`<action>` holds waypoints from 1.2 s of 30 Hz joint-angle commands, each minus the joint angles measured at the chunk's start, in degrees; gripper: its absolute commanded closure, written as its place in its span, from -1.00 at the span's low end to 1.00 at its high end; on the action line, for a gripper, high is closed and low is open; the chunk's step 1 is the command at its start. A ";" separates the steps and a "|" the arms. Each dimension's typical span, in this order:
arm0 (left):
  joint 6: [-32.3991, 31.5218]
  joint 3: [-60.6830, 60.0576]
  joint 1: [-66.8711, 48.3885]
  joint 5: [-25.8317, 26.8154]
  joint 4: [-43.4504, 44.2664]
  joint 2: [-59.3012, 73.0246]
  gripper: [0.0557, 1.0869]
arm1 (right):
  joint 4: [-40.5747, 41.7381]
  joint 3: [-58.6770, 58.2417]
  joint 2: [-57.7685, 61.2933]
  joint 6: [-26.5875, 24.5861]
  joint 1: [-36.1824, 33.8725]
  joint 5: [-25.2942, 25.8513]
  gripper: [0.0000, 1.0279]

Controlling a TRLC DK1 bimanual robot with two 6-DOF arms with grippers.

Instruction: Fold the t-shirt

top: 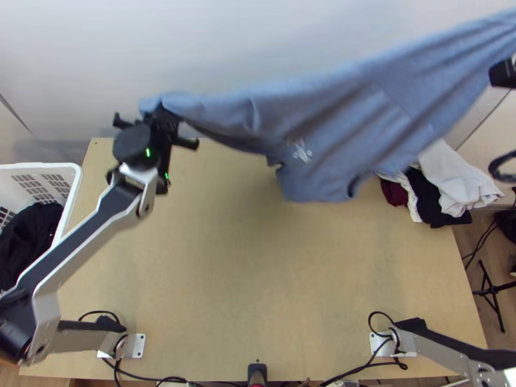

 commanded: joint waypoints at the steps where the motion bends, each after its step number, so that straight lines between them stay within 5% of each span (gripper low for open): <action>1: 3.10 -18.34 -9.84 -0.41 3.09 -11.66 0.92 | -2.93 -9.50 -8.67 -1.43 3.99 0.01 0.94; 2: 3.10 -21.68 -11.51 -0.41 2.74 -13.24 0.86 | -3.37 -11.17 -9.90 -1.52 5.04 -0.08 0.94; 3: 3.10 -25.28 -13.36 -0.59 2.30 -14.91 0.59 | -4.52 -12.66 -11.04 -1.52 6.10 -0.08 0.94; 5: 2.57 -30.38 -15.91 -1.56 0.63 -17.72 -0.50 | -5.83 -15.21 -12.97 -1.69 7.59 -0.08 0.94; 6: 1.25 -31.70 -16.52 -2.52 -1.48 -18.60 -0.75 | -6.71 -16.27 -13.85 -1.60 8.56 -0.08 0.94; 9: -1.38 -33.19 -19.86 -2.61 -14.58 -21.24 -0.92 | -9.35 -19.43 -16.40 -1.52 11.02 -0.08 0.94; 19: -9.12 -35.92 -26.72 -1.29 -32.15 -25.10 -0.90 | -9.44 -30.06 -22.20 -1.52 10.05 0.01 0.94; 30: -15.18 -28.01 -16.00 -0.15 -21.26 -9.28 -0.90 | -8.38 -33.58 -23.70 -1.34 9.17 0.01 0.94; 36: -30.74 -5.60 -11.87 15.14 -38.57 6.01 -0.90 | -9.96 -34.81 -25.10 -1.52 9.43 0.01 0.94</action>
